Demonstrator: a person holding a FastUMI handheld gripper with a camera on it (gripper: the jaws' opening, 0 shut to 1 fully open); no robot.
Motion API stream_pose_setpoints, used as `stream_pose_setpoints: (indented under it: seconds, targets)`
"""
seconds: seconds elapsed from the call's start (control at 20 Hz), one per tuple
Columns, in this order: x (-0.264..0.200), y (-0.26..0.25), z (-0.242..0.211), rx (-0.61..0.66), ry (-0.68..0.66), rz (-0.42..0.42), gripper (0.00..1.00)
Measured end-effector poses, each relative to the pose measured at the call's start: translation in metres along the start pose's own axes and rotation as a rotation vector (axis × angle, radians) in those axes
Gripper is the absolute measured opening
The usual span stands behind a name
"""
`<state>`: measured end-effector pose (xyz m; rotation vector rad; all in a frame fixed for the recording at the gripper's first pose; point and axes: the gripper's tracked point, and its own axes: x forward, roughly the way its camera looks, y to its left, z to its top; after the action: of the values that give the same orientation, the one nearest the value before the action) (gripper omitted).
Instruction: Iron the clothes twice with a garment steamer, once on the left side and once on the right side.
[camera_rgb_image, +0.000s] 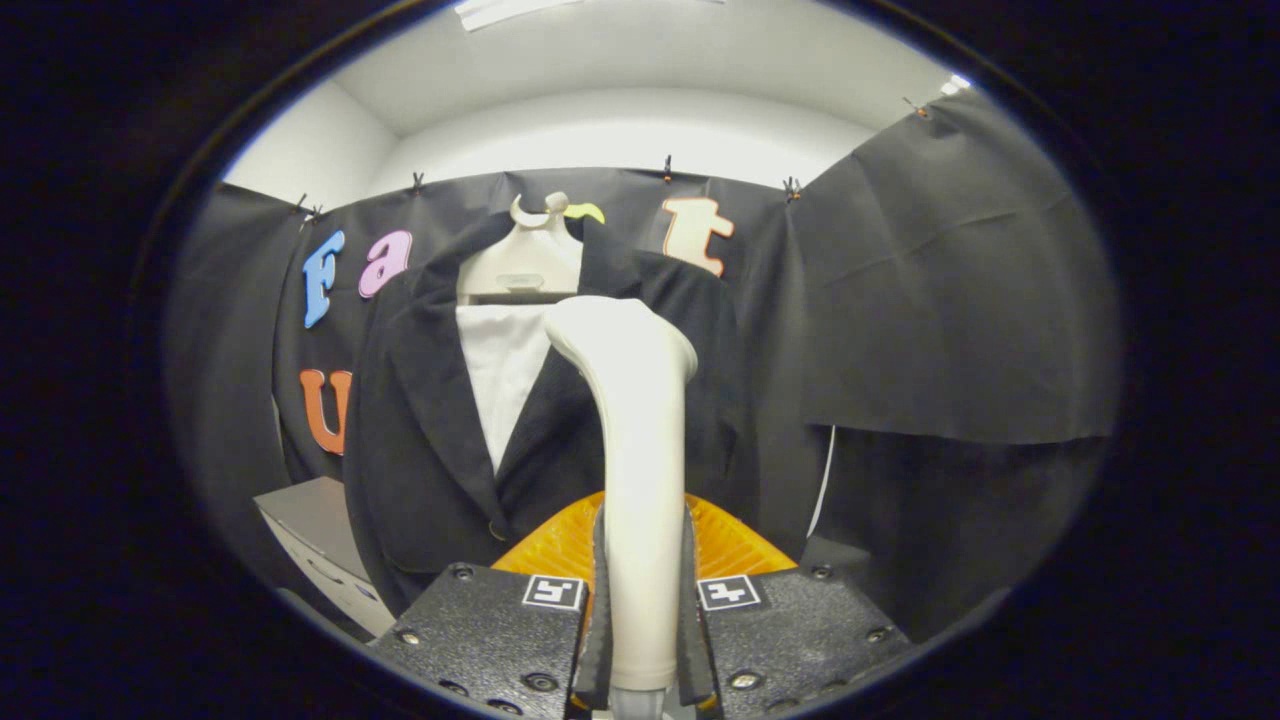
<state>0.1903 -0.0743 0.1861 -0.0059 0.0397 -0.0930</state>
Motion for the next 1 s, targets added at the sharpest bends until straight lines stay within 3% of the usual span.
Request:
stream_pose_setpoints:
  seconds: [0.3,1.0]
  targets:
    - [-0.015,-0.006,-0.028,0.008,0.022,-0.009,0.28]
    - [-0.054,0.003,-0.141,0.013,0.199,-0.039,0.28]
